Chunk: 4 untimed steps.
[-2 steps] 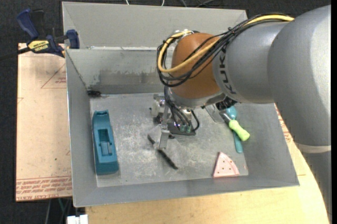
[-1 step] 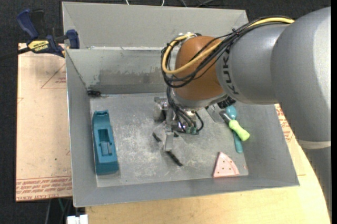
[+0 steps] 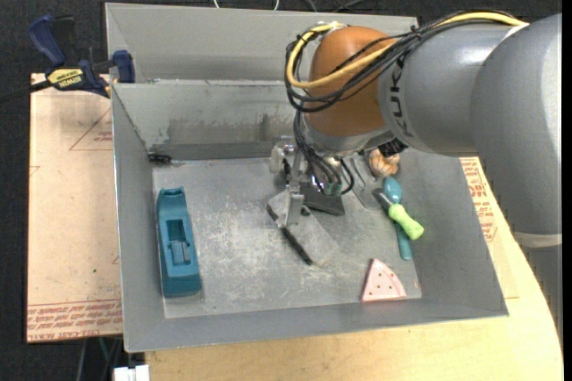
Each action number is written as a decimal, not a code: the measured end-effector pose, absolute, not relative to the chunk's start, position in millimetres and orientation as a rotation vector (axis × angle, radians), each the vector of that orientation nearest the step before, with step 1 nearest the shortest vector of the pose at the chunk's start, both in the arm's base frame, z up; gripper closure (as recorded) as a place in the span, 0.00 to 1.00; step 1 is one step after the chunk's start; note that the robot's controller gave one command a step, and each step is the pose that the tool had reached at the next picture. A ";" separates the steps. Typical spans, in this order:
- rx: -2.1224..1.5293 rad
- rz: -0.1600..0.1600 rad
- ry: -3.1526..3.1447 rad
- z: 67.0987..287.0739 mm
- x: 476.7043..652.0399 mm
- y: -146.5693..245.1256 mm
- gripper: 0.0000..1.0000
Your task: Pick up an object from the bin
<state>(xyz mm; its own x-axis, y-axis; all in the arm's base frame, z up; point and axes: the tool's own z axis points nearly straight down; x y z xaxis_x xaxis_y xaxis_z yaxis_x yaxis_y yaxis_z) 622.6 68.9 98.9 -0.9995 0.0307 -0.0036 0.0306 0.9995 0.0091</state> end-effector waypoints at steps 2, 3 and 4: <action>-0.184 0.015 3.134 83.0 601.6 13.7 0.00; -0.178 0.014 3.135 75.8 600.5 -14.0 0.00; -0.293 0.017 3.122 72.6 601.2 -89.3 0.00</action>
Offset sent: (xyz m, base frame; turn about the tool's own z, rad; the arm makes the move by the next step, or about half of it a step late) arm -0.0216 -0.0712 -0.0218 -0.0524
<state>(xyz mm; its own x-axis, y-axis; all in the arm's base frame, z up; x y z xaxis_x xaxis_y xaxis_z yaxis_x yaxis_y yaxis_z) 601.2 -89.3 72.6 -0.9825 -0.1863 -0.0063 -0.1863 0.9824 0.0106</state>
